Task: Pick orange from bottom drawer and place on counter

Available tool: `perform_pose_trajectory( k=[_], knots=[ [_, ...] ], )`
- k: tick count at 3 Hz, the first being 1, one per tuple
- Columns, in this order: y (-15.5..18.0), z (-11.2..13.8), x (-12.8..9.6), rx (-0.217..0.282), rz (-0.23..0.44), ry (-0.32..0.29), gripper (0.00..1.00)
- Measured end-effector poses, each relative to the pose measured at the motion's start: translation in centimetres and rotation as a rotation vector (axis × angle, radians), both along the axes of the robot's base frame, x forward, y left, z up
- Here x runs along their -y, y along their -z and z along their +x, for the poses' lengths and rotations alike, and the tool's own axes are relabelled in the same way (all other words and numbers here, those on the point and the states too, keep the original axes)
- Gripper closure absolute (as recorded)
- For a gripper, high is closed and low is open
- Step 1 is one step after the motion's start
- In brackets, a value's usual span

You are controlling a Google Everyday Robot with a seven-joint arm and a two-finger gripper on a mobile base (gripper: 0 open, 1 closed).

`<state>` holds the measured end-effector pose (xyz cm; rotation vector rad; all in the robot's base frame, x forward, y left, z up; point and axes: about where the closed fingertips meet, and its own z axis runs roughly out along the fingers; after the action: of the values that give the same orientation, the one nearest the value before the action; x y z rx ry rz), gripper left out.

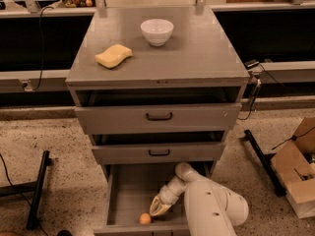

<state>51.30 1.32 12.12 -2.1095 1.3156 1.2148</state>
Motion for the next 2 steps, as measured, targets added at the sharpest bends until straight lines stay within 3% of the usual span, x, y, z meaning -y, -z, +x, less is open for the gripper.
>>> perform_pose_trajectory(
  k=[1,2],
  knots=[
    [-0.1,0.2,0.1,0.006,-0.006,0.008,0.52],
    [-1.5,1.7,1.2,0.093,-0.025,0.038,0.29]
  ],
)
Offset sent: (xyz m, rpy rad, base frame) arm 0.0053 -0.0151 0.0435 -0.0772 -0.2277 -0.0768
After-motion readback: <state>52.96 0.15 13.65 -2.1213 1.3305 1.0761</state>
